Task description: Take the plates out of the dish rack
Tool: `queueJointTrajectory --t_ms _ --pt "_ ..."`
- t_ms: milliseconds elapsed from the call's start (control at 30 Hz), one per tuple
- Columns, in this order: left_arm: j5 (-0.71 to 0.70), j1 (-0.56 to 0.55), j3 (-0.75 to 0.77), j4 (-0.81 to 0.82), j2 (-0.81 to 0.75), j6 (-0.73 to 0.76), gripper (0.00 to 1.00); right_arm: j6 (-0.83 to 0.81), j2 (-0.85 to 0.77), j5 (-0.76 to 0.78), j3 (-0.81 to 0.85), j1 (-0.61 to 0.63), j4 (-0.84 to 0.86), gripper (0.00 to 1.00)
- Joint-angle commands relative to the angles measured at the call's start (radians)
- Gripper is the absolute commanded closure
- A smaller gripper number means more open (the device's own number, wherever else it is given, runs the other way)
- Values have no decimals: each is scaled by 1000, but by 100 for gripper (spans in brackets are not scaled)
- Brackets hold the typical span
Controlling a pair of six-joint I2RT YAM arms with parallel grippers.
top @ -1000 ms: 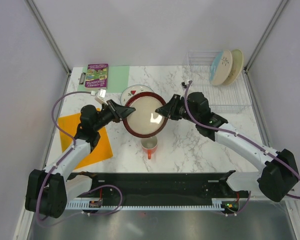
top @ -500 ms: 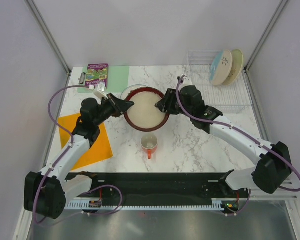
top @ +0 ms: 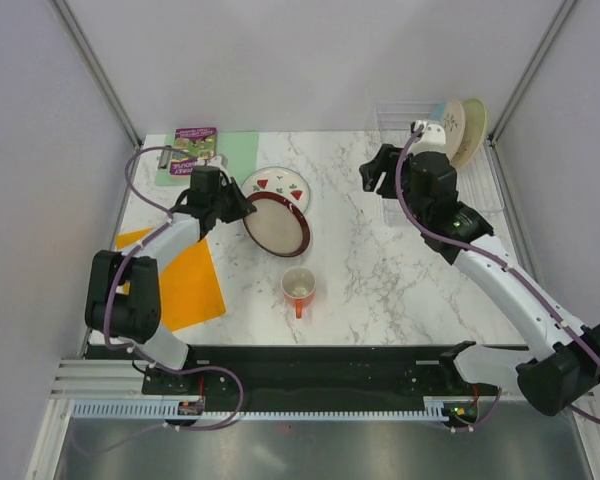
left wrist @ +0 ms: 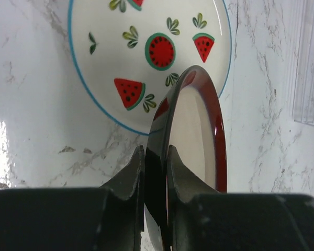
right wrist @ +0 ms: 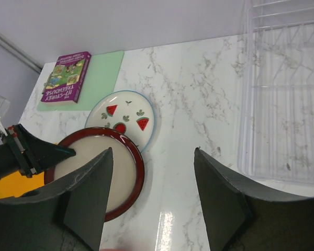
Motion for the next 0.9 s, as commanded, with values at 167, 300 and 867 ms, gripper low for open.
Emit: queueJointTrajectory --t_ms 167,300,867 --pt "74 28 195 191 154 -34 98 -72 -4 -25 -92 -92 -14 30" --pt "95 63 235 203 200 -47 98 -71 36 -45 -118 -104 -2 30" --pt "375 197 301 482 415 -270 98 -52 190 -148 -152 -113 76 28"
